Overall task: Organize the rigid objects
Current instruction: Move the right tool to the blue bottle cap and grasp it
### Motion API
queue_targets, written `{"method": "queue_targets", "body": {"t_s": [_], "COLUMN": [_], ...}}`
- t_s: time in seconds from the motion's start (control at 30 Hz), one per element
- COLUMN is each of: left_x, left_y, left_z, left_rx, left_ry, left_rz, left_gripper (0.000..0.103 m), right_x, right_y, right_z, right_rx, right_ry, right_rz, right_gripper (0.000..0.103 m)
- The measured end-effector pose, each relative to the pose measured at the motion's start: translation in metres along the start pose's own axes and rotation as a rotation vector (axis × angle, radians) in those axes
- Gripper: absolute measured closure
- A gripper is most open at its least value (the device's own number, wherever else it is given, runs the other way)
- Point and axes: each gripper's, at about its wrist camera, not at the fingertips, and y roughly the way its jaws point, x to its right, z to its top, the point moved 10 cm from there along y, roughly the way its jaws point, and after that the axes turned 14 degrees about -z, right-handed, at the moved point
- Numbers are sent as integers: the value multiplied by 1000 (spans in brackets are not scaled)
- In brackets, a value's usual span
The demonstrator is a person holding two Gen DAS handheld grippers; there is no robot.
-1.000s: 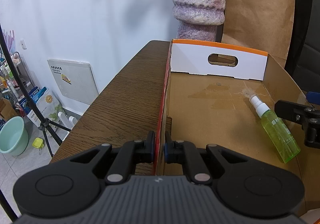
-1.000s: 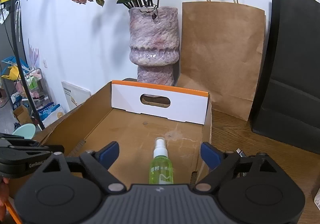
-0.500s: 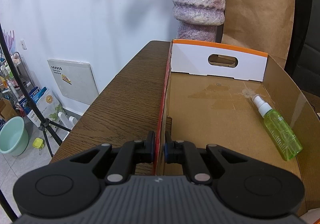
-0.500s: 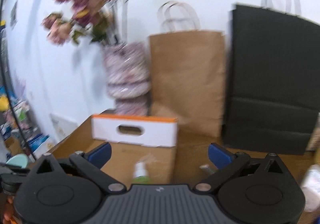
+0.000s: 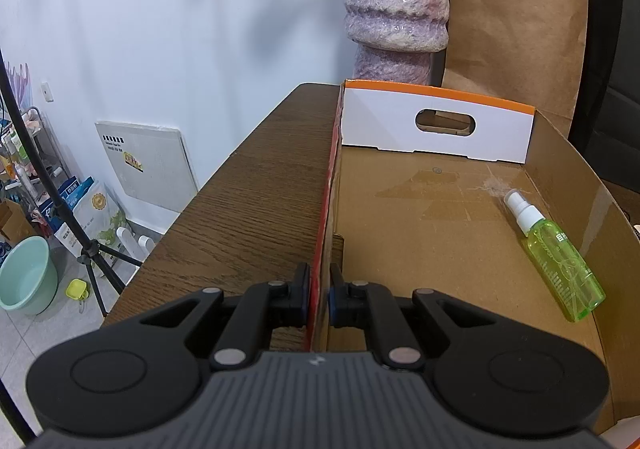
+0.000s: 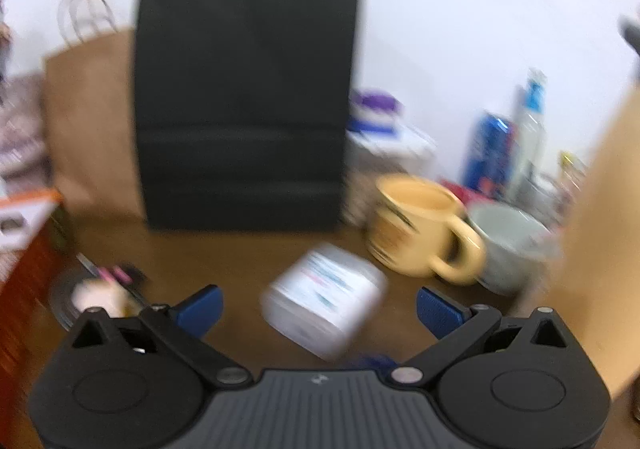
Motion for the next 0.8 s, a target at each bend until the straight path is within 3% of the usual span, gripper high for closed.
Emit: {"method": "queue_targets", "body": {"t_s": [0.23,0.63,0.8], "left_x": [0,0,0], "left_y": [-1,-1,-1], "left_z": [0,0,-1], "left_rx": [0,2,2], "left_ry": [0,-1,0], "left_rz": [0,0,1], "left_gripper": [93,93,93], "right_x": [37,23,26], "right_y": [15,32,35], "right_z": [-48,-67,-67], "right_rx": [-83,-121,-136], "right_ry": [-3,6,40], "right_rz": [-5,35,55], "right_gripper": [0,2,14]}}
